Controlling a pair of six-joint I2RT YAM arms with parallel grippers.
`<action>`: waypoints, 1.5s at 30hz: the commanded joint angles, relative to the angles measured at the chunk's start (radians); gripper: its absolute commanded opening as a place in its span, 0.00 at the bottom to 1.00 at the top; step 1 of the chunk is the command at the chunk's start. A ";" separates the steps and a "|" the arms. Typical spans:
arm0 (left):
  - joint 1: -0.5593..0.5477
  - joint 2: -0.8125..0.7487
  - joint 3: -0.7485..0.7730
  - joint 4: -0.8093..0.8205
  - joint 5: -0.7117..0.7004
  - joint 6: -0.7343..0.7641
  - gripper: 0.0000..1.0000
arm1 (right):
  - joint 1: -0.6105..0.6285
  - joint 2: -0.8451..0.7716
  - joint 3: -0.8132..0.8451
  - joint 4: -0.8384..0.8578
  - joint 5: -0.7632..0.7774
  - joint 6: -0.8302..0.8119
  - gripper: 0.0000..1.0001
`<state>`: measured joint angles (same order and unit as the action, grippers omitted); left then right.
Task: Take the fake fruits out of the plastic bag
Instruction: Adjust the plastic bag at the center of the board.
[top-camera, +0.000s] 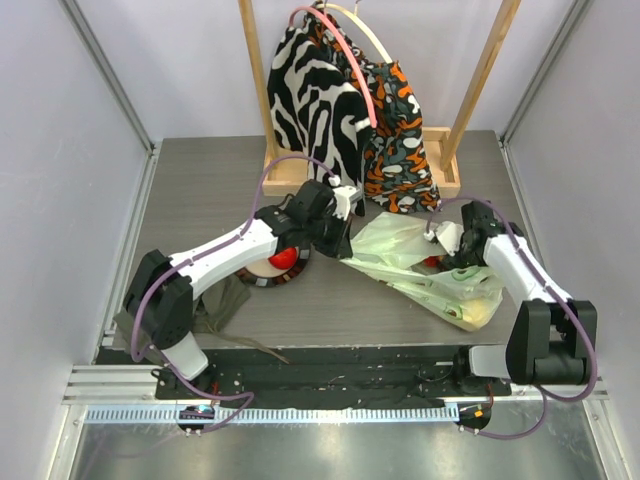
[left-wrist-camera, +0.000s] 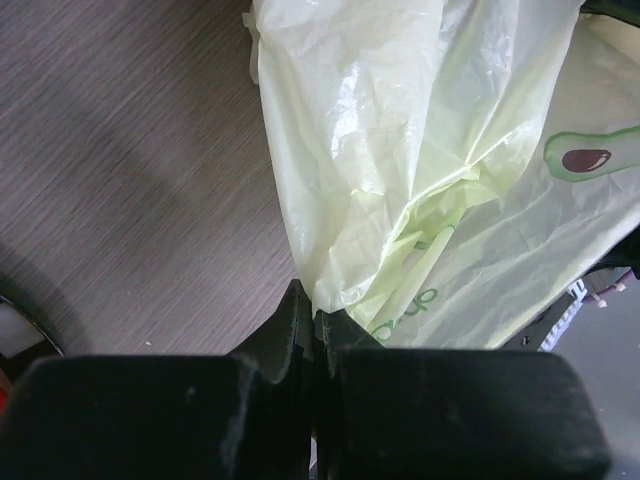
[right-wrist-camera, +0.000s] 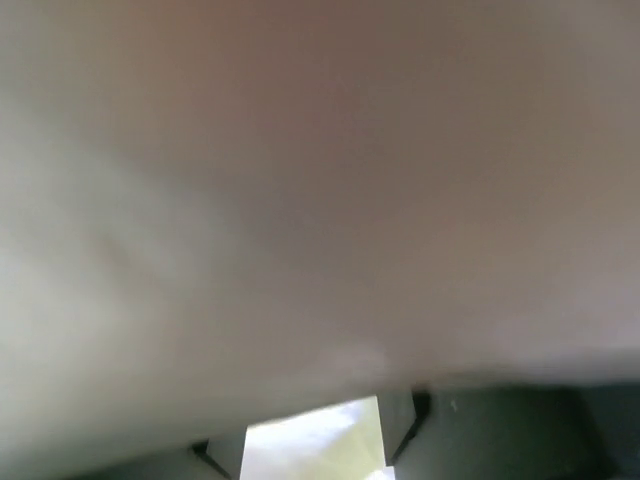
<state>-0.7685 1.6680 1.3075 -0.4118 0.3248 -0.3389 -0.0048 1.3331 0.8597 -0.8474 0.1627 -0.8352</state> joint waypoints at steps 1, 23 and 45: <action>0.008 -0.034 0.003 0.056 -0.009 0.008 0.00 | -0.015 -0.066 0.063 -0.028 0.035 -0.078 0.56; 0.051 0.119 0.524 0.002 -0.070 0.176 0.00 | -0.083 0.529 0.913 0.036 0.113 0.214 0.58; 0.035 -0.060 -0.007 0.001 0.014 0.121 0.32 | -0.072 -0.141 0.275 -0.228 -0.314 -0.159 0.60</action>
<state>-0.7273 1.6409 1.2888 -0.4545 0.3317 -0.2073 -0.0853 1.2312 0.9760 -1.0794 -0.0589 -0.9802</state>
